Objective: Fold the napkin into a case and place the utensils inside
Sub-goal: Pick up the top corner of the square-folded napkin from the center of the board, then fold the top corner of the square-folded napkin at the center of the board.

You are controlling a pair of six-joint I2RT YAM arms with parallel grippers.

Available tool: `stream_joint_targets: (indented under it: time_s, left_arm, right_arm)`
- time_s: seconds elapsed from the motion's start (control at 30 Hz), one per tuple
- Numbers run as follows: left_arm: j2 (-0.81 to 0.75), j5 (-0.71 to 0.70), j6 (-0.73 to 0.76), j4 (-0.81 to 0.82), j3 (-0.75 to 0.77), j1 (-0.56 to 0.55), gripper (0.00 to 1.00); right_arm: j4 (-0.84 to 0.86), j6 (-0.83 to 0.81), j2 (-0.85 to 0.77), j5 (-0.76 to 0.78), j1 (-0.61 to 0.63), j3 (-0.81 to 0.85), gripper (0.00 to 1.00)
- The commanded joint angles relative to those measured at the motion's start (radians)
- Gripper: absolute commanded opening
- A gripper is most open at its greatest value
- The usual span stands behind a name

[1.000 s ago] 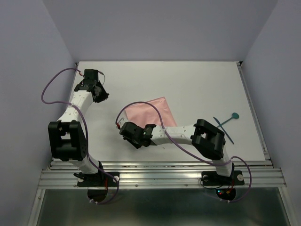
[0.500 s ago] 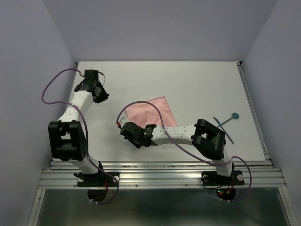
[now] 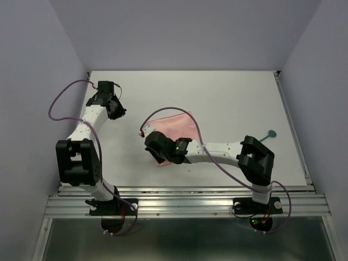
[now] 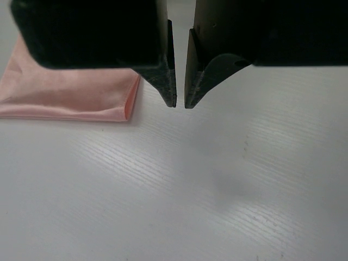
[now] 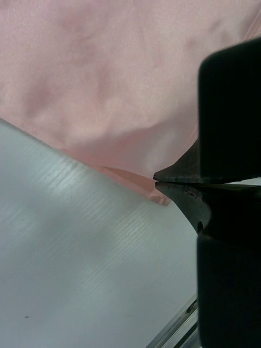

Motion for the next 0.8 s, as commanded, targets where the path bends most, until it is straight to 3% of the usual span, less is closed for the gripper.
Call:
stream_joint_targets:
  time_s: [0.0, 0.43, 0.77]
  left_arm:
    - [-0.019, 0.000, 0.015, 0.020, -0.012, -0.001, 0.23]
    - [-0.027, 0.048, 0.015, 0.020, -0.023, -0.001, 0.23]
    - [-0.024, 0.058, 0.024, 0.021, -0.026, -0.001, 0.23]
  right_arm:
    - [0.084, 0.029, -0.052, -0.067, -0.062, -0.005, 0.01]
    - [0.177, 0.158, -0.031, -0.331, -0.323, -0.002, 0.01]
    - [0.237, 0.279, -0.006, -0.402, -0.478, -0.040, 0.01]
